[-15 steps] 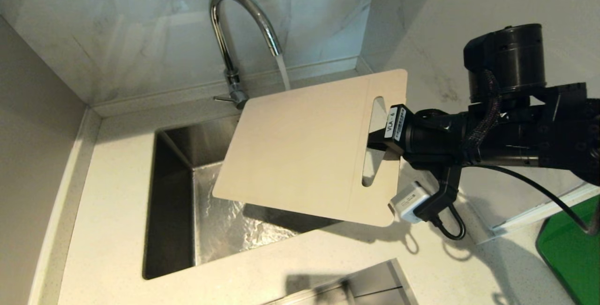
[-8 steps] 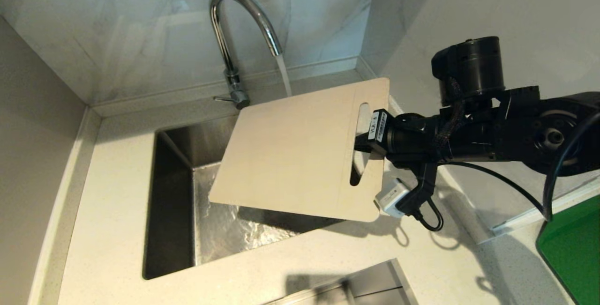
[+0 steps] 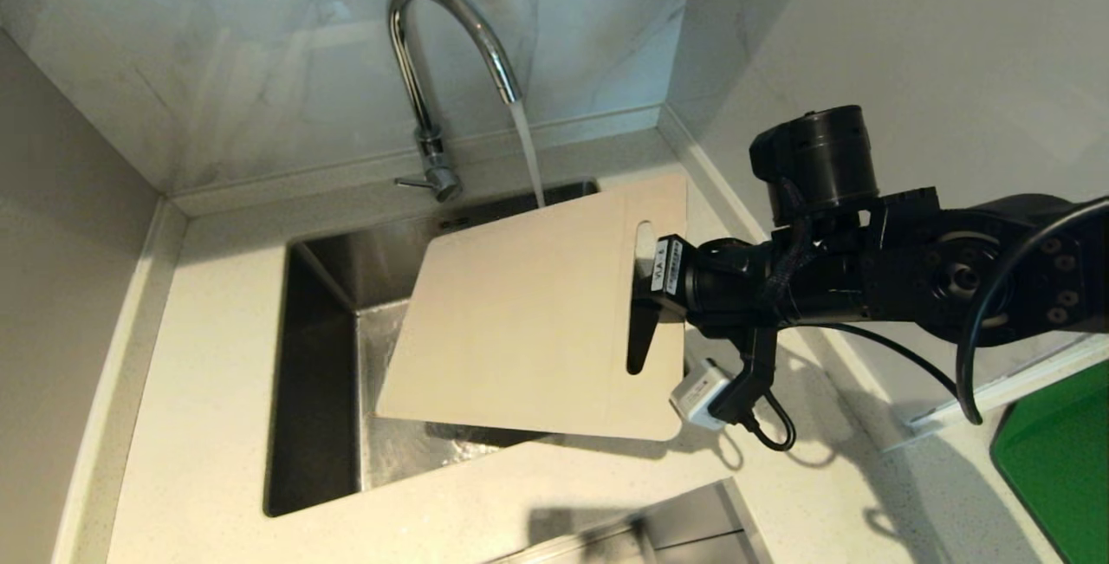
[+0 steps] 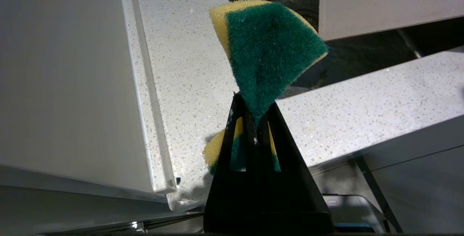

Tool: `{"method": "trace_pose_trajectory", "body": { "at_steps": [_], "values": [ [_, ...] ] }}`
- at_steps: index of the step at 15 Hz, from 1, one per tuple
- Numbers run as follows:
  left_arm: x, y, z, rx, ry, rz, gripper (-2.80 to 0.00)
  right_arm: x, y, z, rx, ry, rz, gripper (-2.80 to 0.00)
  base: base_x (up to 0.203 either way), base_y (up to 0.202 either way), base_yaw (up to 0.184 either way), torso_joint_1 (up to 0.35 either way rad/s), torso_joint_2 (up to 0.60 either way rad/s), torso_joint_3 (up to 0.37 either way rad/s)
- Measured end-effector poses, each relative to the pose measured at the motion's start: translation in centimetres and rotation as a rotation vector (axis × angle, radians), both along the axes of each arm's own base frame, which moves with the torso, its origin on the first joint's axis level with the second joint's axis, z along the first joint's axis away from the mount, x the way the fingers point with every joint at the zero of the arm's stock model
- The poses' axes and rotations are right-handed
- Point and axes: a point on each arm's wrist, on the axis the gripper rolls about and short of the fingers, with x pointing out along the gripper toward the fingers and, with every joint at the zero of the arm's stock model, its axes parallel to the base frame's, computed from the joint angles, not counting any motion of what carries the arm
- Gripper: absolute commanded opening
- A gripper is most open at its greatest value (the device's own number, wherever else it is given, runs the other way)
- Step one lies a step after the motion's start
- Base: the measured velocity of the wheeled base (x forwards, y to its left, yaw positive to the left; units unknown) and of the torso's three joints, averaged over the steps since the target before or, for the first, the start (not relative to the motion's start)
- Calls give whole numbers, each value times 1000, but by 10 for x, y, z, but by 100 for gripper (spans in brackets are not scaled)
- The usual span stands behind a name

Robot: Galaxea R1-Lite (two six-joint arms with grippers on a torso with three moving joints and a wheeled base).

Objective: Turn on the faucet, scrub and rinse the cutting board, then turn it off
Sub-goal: Scrub the cutting board underwater

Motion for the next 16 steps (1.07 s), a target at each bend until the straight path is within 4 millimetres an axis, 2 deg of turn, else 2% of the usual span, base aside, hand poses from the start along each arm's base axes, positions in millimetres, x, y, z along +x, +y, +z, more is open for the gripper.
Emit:
{"method": "trace_pose_trajectory", "body": {
  "at_steps": [5, 8, 16],
  "values": [
    [0, 0, 0, 0, 0, 0, -280, 3, 3, -8, -28, 44, 14, -280, 0, 0, 0, 0, 0, 0],
    [0, 0, 0, 0, 0, 0, -280, 10, 6, -3, -42, 31, 23, -280, 0, 0, 0, 0, 0, 0],
    [0, 0, 0, 0, 0, 0, -280, 52, 30, 1, -107, 35, 62, -280, 0, 0, 0, 0, 0, 0]
  ]
}}
